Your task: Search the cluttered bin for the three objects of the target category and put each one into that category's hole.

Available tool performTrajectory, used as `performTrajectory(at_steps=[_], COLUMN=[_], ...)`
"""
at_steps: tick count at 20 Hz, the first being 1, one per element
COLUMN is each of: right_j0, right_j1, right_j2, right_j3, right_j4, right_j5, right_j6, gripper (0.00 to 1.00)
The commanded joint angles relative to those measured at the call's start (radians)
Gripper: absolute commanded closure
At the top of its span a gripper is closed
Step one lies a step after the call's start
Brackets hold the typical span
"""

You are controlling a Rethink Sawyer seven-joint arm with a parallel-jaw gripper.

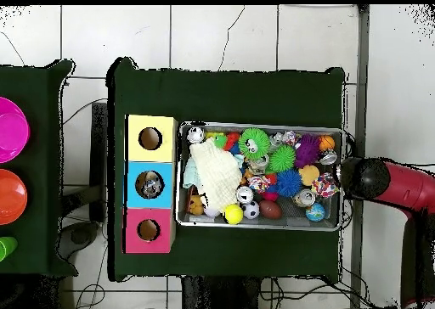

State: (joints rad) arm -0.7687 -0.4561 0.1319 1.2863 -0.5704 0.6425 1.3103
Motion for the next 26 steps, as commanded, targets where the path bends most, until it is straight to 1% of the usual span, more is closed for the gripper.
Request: performTrajectory(at_steps=[1,5,9,16,18,20,23,26], right_j0=[-0.022,-0.027,-0.037,-0.011,0.001,-0.004,-0.021,-0.015], right_j1=[0.036,0.039,0.059,0.096,0.105,0.109,0.114,0.119], right_j2=[0.113,0.117,0.130,0.104,0.097,0.109,0.133,0.130], right_j3=[0.096,0.093,0.081,0.027,0.006,0.002,0.015,0.006], right_j4=[0.031,0.032,0.040,0.020,0.019,0.028,0.034,0.028], right_j5=[0.032,0.051,0.104,0.184,0.240,0.274,0.283,0.305], right_j6=[-0.072,-0.079,-0.114,-0.125,-0.141,-0.162,-0.192,-0.189], gripper=[0.00,0.00,0.00,0.00,0.00,0.00,0.00,0.00])
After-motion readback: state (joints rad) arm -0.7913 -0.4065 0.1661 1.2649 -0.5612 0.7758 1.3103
